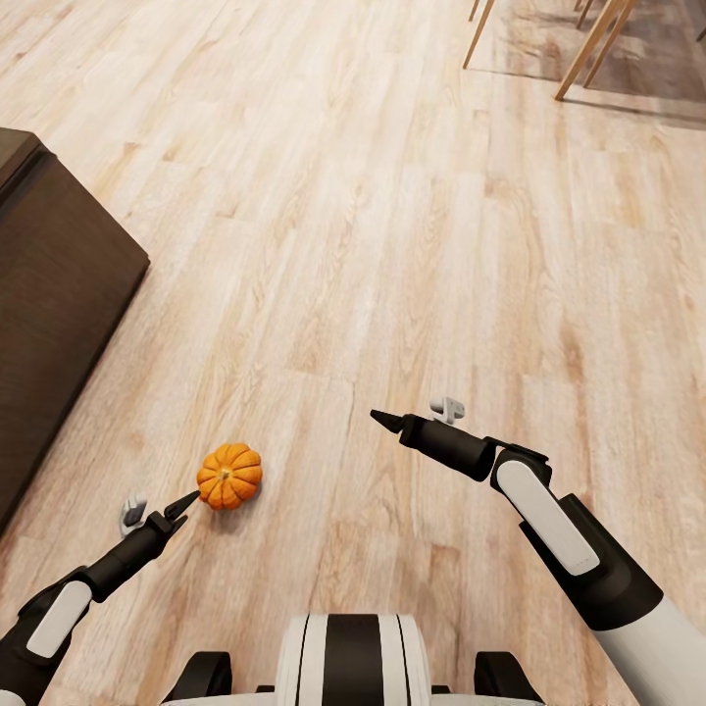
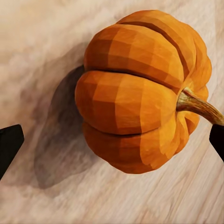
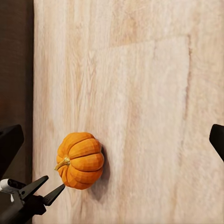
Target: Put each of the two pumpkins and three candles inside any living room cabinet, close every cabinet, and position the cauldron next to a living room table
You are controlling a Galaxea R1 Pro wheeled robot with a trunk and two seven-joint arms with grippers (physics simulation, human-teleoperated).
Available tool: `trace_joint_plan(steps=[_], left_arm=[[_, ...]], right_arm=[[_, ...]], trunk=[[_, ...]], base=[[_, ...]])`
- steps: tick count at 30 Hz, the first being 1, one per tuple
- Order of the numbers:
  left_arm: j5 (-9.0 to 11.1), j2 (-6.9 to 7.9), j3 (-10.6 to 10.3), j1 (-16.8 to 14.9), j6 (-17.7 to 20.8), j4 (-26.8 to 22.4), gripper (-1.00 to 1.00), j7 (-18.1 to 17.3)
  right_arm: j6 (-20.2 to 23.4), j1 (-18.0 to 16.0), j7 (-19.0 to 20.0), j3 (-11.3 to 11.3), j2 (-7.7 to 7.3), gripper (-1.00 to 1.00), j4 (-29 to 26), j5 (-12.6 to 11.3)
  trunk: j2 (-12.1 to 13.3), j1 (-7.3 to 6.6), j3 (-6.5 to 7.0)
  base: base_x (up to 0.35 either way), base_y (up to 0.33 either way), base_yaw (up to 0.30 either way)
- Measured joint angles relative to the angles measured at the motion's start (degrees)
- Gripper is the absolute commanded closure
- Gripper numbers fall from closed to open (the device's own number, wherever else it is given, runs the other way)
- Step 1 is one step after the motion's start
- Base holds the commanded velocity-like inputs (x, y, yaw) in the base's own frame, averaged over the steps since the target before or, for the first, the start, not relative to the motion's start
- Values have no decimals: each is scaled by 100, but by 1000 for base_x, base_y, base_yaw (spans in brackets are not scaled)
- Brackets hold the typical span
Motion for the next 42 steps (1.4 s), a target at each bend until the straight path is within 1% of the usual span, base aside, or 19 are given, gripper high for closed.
trace_joint_plan(steps=[6,14,33,37,42], left_arm=[[31,6,0,0,-1,0,-100,-1],[34,18,0,0,-1,0,-100,-1],[48,31,0,0,1,0,-100,-1],[41,28,0,0,1,0,-100,-1],[30,25,0,0,1,0,-100,4]], right_arm=[[0,0,0,0,0,-100,-7,0],[1,0,0,7,0,-100,-9,0],[0,0,0,9,0,-100,-9,0],[0,0,-1,9,0,-100,-9,1],[0,0,0,9,0,-100,-11,0]], trunk=[[0,0,0],[0,-1,0],[0,0,0],[-5,11,-88],[-5,10,-89]], base=[[10,0,0],[102,0,0],[2,0,0],[0,0,0],[0,0,0]])
